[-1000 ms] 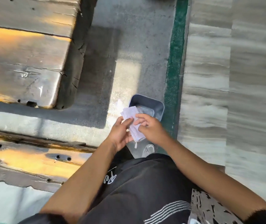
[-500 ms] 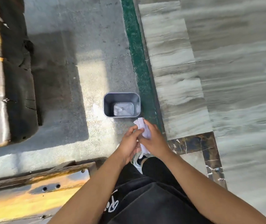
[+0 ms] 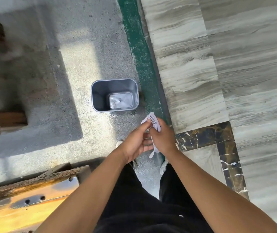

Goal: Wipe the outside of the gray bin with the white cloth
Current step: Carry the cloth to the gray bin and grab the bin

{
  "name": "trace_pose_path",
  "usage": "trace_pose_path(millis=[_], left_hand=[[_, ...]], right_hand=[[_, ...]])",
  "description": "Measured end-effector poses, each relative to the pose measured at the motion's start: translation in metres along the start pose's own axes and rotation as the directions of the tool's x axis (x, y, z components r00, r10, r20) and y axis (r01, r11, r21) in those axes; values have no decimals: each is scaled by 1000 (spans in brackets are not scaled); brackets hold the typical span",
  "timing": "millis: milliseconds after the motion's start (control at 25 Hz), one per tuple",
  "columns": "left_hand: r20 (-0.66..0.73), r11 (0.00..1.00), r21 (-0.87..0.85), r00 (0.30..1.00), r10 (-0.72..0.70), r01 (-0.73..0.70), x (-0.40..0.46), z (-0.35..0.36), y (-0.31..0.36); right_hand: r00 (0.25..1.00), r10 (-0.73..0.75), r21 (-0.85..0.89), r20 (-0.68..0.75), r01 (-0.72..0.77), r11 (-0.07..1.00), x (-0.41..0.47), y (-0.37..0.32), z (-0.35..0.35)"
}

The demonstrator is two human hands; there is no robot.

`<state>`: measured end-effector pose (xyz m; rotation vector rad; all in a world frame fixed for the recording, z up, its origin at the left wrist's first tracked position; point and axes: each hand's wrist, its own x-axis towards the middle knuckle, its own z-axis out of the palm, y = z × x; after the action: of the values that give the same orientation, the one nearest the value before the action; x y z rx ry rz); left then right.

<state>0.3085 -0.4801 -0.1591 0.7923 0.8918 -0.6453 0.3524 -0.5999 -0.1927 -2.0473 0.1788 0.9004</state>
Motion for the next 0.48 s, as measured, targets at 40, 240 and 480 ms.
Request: trace_pose_path(millis=[40, 240, 480], left_hand=[[-36, 1000, -1, 999, 5, -5, 19, 5, -9], [-385, 995, 51, 917, 103, -90, 139, 1, -55], [-473, 573, 819, 586, 658, 17, 260, -66, -58]], right_hand=[[999, 31, 31, 13, -31, 999, 17, 16, -2], [978, 205, 203, 26, -206, 957, 125, 114, -22], [988, 55, 125, 145, -73, 989, 237, 189, -21]])
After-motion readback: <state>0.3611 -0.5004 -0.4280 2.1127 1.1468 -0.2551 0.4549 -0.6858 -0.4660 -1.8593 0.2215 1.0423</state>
